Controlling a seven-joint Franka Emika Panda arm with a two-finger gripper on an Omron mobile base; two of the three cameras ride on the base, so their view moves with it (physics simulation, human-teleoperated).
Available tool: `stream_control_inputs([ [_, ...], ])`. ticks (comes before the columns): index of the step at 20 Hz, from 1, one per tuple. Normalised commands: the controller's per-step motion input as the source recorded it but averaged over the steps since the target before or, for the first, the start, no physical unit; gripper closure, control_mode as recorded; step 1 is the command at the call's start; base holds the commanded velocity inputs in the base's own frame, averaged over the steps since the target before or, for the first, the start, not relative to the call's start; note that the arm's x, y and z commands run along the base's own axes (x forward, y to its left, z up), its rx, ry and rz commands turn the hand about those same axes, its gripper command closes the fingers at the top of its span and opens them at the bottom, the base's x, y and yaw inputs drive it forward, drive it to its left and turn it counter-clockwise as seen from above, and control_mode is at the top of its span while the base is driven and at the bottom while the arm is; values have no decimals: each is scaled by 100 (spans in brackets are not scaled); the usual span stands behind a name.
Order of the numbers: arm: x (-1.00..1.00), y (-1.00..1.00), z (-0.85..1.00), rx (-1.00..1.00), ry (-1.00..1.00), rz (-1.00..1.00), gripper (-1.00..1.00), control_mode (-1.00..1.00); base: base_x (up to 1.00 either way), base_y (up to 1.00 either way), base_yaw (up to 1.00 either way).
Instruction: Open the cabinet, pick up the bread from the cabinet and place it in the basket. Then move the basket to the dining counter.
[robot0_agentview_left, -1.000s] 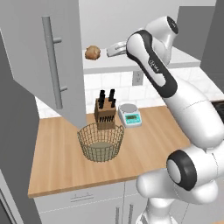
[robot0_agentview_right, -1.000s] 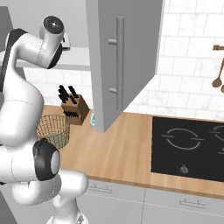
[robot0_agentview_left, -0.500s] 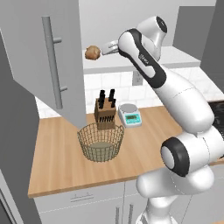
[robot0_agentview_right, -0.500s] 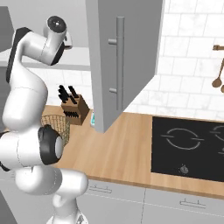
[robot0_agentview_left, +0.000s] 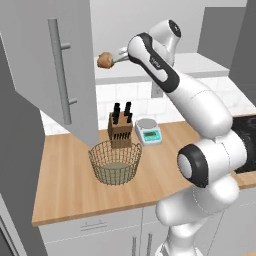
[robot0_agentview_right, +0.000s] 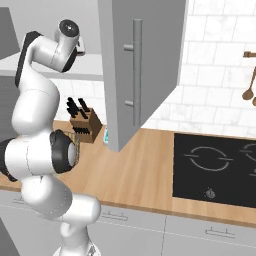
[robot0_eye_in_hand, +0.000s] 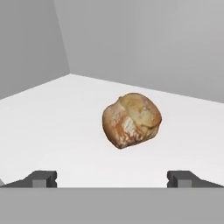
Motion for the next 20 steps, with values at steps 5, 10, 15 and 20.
stream_control_inputs([
  [5,30,12,-1,-2,1,0,-100,-100,0,0,0],
  [10,30,10,-5,-2,2,0,-100,-100,0,0,0],
  [15,25,1,-6,0,4,1,-100,-100,0,0,0],
  [20,18,11,-11,0,1,4,-100,-100,0,0,0],
])
